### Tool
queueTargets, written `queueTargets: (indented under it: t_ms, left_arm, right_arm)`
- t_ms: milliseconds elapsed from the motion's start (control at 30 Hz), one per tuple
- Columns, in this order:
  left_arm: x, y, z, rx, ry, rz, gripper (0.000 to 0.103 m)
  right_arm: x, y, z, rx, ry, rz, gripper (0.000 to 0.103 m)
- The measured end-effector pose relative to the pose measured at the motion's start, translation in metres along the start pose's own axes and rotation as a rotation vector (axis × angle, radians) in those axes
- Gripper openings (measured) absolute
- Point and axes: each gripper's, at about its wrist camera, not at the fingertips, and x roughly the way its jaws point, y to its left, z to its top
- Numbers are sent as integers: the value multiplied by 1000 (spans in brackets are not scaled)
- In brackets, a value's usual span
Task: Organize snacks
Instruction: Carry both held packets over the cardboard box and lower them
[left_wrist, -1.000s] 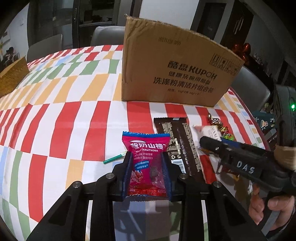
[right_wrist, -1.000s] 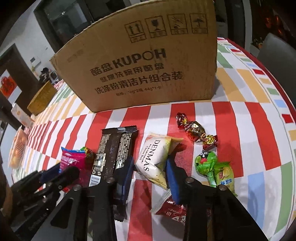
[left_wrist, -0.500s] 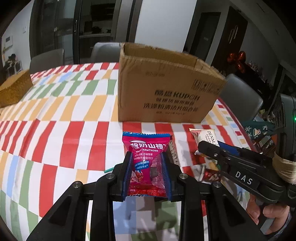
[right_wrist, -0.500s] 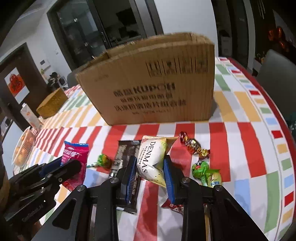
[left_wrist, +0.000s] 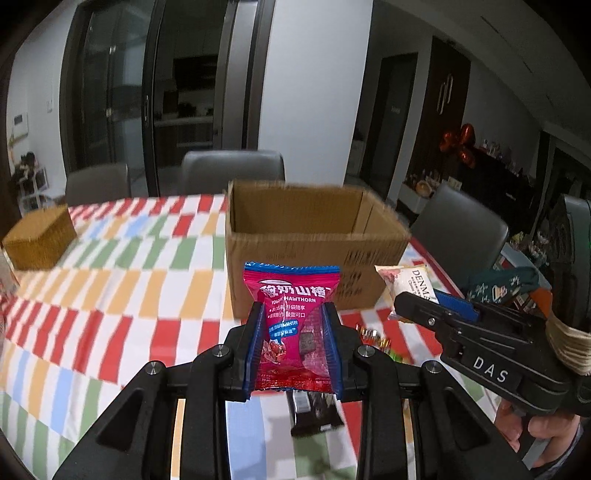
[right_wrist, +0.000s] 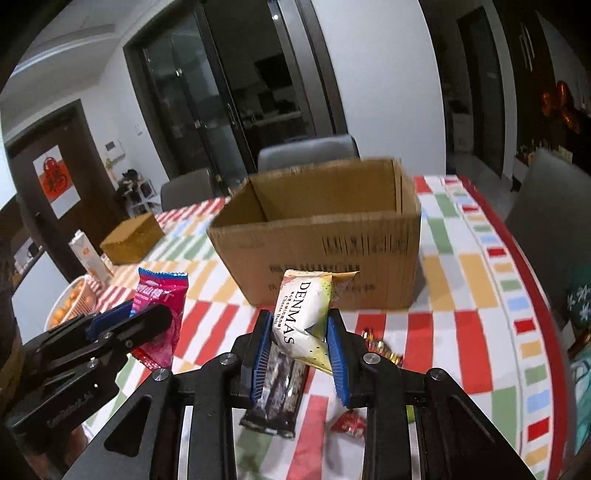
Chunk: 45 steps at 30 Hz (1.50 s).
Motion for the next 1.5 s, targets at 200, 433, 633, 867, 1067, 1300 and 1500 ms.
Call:
queueTargets:
  t_ms: [200, 433, 633, 867, 1067, 1300, 1500]
  left_arm:
    - [-14, -6, 34, 26, -74, 8, 30]
    - [-9, -10, 68, 47, -101, -3, 30]
    - [11, -5, 93, 55, -94, -12, 30]
    - [48, 6, 114, 21, -50, -38, 30]
    - [79, 14, 123, 16, -15, -48, 30]
    - [113, 13, 128, 42, 19, 13, 41]
    - [108, 18, 117, 44, 15, 51, 56]
  right_arm:
    - [-16, 3, 27, -32, -58, -3, 31]
    - [-25, 3, 62, -63, -110, -15, 31]
    - [-15, -2, 89, -71, -117, -25, 31]
    - [8, -4, 109, -107, -101, -49, 31]
    - [36, -10, 121, -114, -69, -56, 31]
    - [67, -17, 126, -105, -48, -69, 35]
    - [74, -16, 121, -141, -39, -147, 52]
